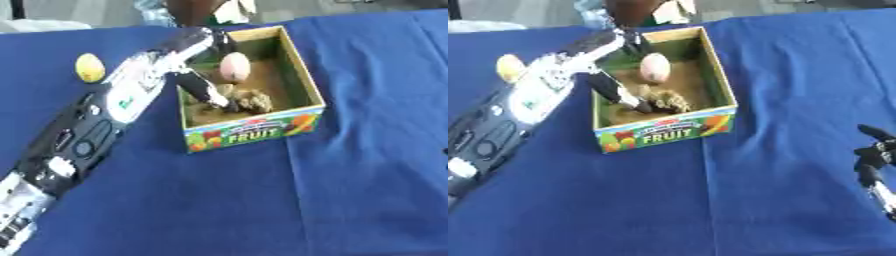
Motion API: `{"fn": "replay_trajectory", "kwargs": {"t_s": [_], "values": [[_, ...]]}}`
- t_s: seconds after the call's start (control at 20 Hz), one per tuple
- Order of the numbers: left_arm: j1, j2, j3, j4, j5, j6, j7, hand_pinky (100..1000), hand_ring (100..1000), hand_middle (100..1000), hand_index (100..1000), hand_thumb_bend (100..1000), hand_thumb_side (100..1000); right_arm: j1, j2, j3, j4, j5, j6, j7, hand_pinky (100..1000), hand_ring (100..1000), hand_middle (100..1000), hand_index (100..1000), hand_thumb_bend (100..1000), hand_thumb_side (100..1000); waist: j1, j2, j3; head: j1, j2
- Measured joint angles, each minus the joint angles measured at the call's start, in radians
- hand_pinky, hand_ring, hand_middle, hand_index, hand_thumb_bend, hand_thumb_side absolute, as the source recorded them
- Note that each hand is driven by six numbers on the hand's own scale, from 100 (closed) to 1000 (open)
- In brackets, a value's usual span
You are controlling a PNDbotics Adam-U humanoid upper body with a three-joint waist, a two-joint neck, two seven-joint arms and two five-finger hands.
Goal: Pick up objects on the table and place them in the box.
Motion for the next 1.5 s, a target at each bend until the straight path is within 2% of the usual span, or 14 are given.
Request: {"fn": "replay_trajectory", "kwargs": {"t_s": [0.05, 0.1, 0.15, 0.35, 0.6, 0.85, 1.05, 1.2, 1.5], "values": [[0.007, 0.008, 0.010, -0.023, 0.016, 0.009, 0.009, 763, 800, 727, 804, 808, 281, 0.000, 0.000, 0.000, 0.000, 0.000, 0.000, 0.000, 787, 1000, 480, 459, 100, 548, 0.000, 0.000, 0.003, -0.001, 0.000], [0.016, 0.016, 0.023, -0.049, 0.032, 0.021, 0.020, 748, 774, 671, 762, 709, 155, 0.001, 0.000, -0.001, 0.000, 0.000, 0.000, 0.000, 787, 1000, 480, 459, 100, 548, -0.001, 0.000, 0.007, -0.002, 0.000], [0.027, 0.026, 0.039, -0.075, 0.046, 0.035, 0.035, 737, 755, 629, 737, 642, 100, 0.004, 0.000, -0.001, 0.000, 0.000, 0.000, -0.001, 787, 1000, 480, 459, 100, 544, -0.002, 0.000, 0.011, -0.004, 0.000], [0.096, 0.082, 0.122, -0.172, 0.105, 0.118, 0.123, 714, 721, 586, 726, 532, 105, 0.010, 0.000, -0.002, 0.000, 0.001, -0.003, -0.005, 787, 1000, 479, 460, 100, 544, -0.004, -0.001, 0.030, -0.013, 0.000], [0.204, 0.154, 0.207, -0.188, 0.159, 0.210, 0.248, 704, 715, 595, 740, 502, 122, 0.018, -0.001, -0.008, 0.000, 0.003, -0.001, -0.012, 787, 1000, 479, 460, 100, 545, -0.004, -0.005, 0.040, -0.028, 0.000], [0.230, 0.184, 0.245, -0.072, 0.185, 0.258, 0.345, 697, 715, 605, 748, 546, 125, 0.018, -0.001, -0.009, 0.000, 0.004, -0.002, -0.015, 787, 1000, 480, 460, 100, 542, -0.006, -0.005, 0.042, -0.033, 0.000], [0.206, 0.187, 0.252, 0.072, 0.199, 0.264, 0.383, 694, 716, 607, 750, 535, 108, 0.021, -0.001, -0.009, 0.000, 0.004, -0.002, -0.016, 787, 1000, 480, 460, 100, 543, -0.011, -0.006, 0.035, -0.033, 0.000], [0.190, 0.187, 0.252, 0.166, 0.217, 0.251, 0.396, 695, 719, 612, 754, 551, 128, 0.022, -0.001, -0.009, 0.000, 0.004, -0.004, -0.018, 787, 1000, 480, 460, 100, 538, -0.015, -0.006, 0.028, -0.033, 0.000], [0.182, 0.202, 0.253, 0.286, 0.222, 0.231, 0.414, 696, 727, 632, 757, 573, 143, 0.016, -0.001, -0.008, 0.001, 0.004, -0.009, -0.018, 787, 1000, 481, 461, 100, 527, -0.027, 0.000, 0.002, -0.032, -0.002]]}}
